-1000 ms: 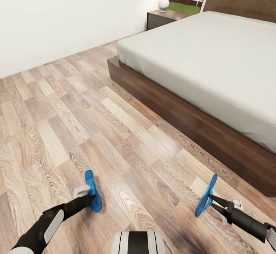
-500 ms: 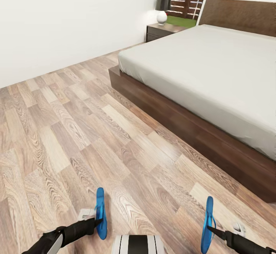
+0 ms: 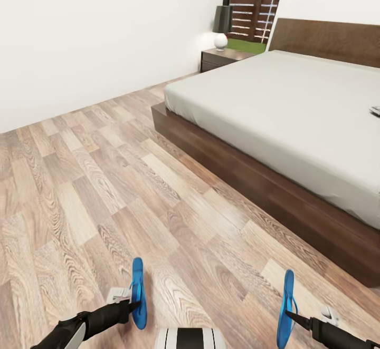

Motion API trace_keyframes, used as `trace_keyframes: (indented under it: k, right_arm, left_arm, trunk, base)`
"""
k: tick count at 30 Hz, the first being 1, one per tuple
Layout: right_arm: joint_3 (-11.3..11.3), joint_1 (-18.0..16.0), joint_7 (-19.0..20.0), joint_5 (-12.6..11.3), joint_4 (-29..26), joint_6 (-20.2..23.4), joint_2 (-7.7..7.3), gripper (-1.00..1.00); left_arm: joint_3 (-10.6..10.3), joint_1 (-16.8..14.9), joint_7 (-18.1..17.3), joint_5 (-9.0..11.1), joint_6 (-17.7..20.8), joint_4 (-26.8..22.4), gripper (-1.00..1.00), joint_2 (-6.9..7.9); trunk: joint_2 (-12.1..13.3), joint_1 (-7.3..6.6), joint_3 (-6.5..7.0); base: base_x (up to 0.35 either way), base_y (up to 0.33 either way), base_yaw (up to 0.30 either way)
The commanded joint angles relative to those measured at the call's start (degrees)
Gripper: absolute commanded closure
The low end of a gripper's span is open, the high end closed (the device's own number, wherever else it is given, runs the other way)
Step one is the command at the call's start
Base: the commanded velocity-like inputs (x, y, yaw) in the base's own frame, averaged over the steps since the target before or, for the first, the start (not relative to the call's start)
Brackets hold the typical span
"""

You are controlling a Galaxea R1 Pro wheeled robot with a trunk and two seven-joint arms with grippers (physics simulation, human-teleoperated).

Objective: In the bedroom, move the book from the bed onto either nightstand, and place the two sandals side by side next to the bed.

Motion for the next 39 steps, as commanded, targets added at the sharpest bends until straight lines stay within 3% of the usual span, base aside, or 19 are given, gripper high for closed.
trace_keyframes:
  k: [1,34,39]
  right_arm:
    - [0.2,0.0,0.1,-0.5,0.1,0.6,-0.02,1.00]
    - [0.1,0.0,-0.1,-0.5,0.8,0.6,-0.02,1.00]
    - [0.1,0.0,-3.1,-0.5,2.3,-1.8,0.20,1.00]
  left_arm:
    - [-0.3,0.0,-0.1,0.5,0.5,0.0,1.00,0.06]
    - [-0.3,0.0,0.0,0.6,0.7,1.6,1.00,-0.22]
    - [-0.3,0.0,0.0,0.6,0.6,1.8,1.00,-0.23]
  trunk:
    - [0.0,-0.03,0.19]
    - [0.4,-0.88,7.50]
    - [0.5,-1.01,8.61]
  base:
    - [0.000,0.000,0.000]
    - [0.000,0.000,0.000]
    - [0.000,0.000,0.000]
